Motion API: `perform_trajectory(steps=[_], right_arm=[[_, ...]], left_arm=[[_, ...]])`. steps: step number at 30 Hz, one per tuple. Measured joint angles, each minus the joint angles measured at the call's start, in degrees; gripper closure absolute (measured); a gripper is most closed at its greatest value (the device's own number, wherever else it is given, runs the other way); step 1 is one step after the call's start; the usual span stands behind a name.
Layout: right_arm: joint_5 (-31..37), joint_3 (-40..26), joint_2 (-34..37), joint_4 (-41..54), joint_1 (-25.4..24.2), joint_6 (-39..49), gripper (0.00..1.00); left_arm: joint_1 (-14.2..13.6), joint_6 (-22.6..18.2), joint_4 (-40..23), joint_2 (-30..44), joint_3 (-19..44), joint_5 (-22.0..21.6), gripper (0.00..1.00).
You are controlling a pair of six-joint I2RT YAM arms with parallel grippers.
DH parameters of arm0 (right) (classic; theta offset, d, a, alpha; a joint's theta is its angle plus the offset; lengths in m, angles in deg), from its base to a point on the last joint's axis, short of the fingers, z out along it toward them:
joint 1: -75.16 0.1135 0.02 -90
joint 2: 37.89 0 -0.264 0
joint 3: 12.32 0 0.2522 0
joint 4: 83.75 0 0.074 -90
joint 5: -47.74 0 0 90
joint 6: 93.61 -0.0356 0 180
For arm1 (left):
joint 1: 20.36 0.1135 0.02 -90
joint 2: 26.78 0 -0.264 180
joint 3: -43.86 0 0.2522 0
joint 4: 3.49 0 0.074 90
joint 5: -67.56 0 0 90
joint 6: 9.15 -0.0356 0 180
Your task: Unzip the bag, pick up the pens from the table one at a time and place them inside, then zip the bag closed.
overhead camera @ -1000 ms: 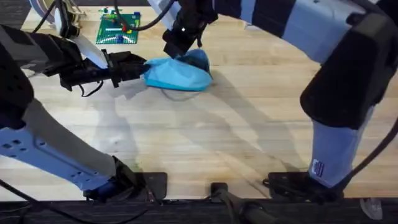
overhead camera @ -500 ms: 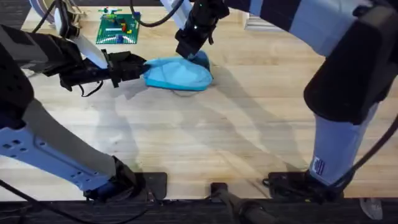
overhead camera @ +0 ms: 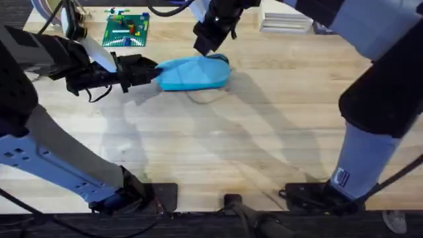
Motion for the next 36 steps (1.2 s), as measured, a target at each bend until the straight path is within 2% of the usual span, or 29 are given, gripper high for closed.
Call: perform_trajectory(steps=[10, 18, 28, 36], right_arm=[[2.5, 0.0, 0.0, 4.4, -2.5, 0.2, 0.97], [-0.6, 0.0, 0.0, 7.7, -7.2, -0.5, 0.97], [-3.5, 0.0, 0.1, 9.4, -9.4, -2.0, 0.97], [-2.4, 0.0, 2.5, 10.2, -10.7, -2.2, 0.97]], left_arm=[[0.0, 0.0, 0.0, 0.0, 0.0, -0.3, 0.959], [-0.2, 0.0, -0.2, 0.0, 0.0, -0.1, 0.959], [-1.0, 0.0, -0.4, 0.0, -0.1, 0.1, 0.959], [-1.0, 0.0, -0.4, 0.0, -0.1, 0.1, 0.959]])
